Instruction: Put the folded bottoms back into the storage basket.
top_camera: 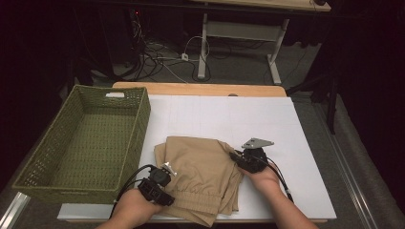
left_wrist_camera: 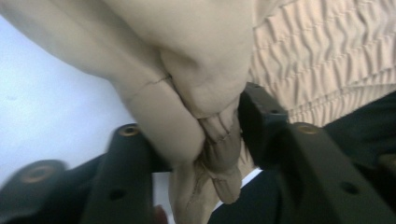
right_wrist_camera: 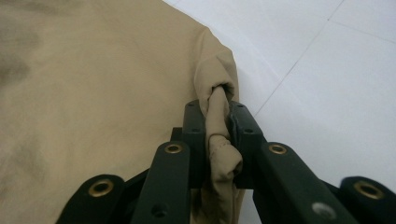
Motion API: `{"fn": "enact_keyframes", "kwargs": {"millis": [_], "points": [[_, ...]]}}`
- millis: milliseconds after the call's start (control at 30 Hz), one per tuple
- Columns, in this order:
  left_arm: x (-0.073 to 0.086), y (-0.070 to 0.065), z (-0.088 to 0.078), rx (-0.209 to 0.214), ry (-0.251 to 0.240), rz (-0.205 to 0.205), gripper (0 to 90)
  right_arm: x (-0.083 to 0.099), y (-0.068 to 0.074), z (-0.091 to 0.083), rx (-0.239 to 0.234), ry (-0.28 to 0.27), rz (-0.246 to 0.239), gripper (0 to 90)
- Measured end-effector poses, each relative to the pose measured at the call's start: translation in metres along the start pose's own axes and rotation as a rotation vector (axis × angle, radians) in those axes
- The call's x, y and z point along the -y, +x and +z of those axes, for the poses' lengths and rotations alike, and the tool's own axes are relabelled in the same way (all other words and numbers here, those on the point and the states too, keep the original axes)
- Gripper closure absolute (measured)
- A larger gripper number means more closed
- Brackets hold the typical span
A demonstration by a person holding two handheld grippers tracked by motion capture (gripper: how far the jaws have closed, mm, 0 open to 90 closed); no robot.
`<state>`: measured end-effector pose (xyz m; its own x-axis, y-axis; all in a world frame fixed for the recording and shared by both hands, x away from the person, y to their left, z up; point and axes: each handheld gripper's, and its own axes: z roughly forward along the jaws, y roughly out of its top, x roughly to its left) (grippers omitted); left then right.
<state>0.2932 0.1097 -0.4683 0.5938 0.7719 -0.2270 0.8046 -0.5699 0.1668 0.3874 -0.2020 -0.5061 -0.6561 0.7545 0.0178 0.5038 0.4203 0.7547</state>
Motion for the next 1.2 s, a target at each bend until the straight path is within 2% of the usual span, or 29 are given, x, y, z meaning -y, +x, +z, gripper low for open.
{"fn": "enact_keyframes", "kwargs": {"millis": [100,200,333,467,567,733,933,1067,1200], "points": [[-0.001,-0.004,-0.001,-0.017,0.002,0.024,71.2,0.000,0.001,-0.001,0.005,-0.010,-0.002,82.8],[-0.005,-0.005,-0.004,-0.023,0.019,0.031,74.7,0.000,0.002,-0.004,0.009,-0.034,-0.010,84.3],[-0.008,-0.007,-0.009,-0.028,0.025,0.035,75.3,-0.004,0.002,-0.011,0.013,-0.071,-0.022,84.8],[-0.012,-0.008,-0.020,-0.022,0.014,0.028,75.4,-0.012,0.003,-0.020,0.020,-0.095,-0.033,85.0],[-0.014,-0.009,-0.029,-0.026,0.010,0.037,75.4,-0.018,0.003,-0.024,0.024,-0.115,-0.044,85.0],[-0.016,-0.006,-0.041,-0.031,0.003,0.031,75.3,-0.028,0.005,-0.030,0.023,-0.145,-0.043,85.0],[-0.010,-0.002,-0.053,-0.032,0.002,0.017,75.2,-0.042,0.015,-0.033,0.016,-0.169,-0.063,85.0],[0.000,0.003,-0.065,-0.035,-0.012,-0.006,75.1,-0.049,0.021,-0.033,0.006,-0.175,-0.069,85.0],[0.008,0.009,-0.075,-0.047,-0.012,-0.010,75.1,-0.057,0.030,-0.034,-0.005,-0.187,-0.086,85.0]]}}
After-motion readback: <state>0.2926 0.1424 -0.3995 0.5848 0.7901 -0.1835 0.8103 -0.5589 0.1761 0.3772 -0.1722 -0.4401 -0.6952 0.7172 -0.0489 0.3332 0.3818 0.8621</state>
